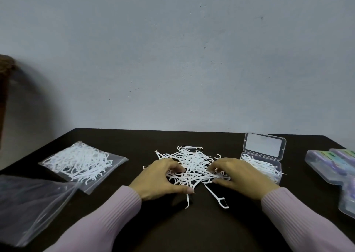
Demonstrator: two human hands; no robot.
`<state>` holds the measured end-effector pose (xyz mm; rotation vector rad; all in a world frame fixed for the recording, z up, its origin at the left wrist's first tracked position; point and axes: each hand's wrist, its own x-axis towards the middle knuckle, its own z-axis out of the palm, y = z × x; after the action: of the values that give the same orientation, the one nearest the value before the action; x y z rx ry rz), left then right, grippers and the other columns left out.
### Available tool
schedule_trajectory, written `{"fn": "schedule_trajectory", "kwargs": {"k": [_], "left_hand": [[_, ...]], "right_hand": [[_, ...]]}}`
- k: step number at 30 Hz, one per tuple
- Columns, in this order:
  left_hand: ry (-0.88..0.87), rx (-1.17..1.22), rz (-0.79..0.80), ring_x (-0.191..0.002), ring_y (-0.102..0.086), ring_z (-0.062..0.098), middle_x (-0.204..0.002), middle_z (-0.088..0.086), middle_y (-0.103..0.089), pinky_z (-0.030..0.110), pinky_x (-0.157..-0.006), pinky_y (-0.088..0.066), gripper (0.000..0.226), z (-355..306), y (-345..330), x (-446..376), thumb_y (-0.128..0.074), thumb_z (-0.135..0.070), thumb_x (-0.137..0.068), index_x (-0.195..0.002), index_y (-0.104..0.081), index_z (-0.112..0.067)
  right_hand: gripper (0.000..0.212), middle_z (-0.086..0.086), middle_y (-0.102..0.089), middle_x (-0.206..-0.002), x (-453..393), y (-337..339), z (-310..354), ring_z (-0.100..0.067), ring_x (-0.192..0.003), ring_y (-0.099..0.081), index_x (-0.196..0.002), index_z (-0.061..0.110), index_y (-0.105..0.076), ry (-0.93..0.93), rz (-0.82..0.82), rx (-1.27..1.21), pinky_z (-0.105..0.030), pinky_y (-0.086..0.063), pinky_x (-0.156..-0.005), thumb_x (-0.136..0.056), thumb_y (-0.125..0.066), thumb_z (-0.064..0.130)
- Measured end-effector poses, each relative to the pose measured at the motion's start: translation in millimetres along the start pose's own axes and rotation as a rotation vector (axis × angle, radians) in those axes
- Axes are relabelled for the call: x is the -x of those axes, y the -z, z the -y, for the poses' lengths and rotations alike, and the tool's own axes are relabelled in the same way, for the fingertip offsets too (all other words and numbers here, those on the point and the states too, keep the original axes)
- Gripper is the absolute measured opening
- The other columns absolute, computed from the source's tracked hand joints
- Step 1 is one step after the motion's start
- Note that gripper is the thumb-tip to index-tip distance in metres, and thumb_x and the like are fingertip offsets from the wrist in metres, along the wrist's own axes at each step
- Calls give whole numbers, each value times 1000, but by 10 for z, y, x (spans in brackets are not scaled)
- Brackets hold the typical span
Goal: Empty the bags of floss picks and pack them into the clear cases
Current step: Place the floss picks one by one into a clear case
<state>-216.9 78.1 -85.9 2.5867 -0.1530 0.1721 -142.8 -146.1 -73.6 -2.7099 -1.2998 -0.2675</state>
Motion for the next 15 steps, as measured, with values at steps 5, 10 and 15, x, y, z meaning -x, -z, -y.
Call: {"fn": "schedule_trajectory", "kwargs": {"k": [5, 10, 15], "left_hand": [[-30, -32, -53, -98, -53, -6, -108, -19, -58, 16, -87, -45, 48, -41, -34, -13, -74, -52, -70, -111, -63, -31], [-55, 92, -98, -88, -58, -5, -101, -15, -64, 14, -81, -48, 31, -48, -43, -32, -75, -30, -78, -107, -65, -25], [-67, 108, -50, -97, -57, -7, -106, -20, -63, 20, -91, -47, 25, 21, 63, -2, -71, -36, -80, -104, -64, -33]], "right_hand": [[22, 8, -63, -113, -5, -38, 99, -16, -104, -57, -112, 23, -58, 95, -122, 149, -25, -29, -94, -95, -47, 31], [22, 5, -65, -109, 15, -49, 137, -18, -100, -58, -112, 22, -57, 50, -149, 93, -25, -39, -86, -96, -43, 26], [23, 9, -66, -106, 44, 9, 53, -13, -97, -59, -111, 26, -59, -51, -181, -19, -27, -43, -88, -92, -47, 21]]}}
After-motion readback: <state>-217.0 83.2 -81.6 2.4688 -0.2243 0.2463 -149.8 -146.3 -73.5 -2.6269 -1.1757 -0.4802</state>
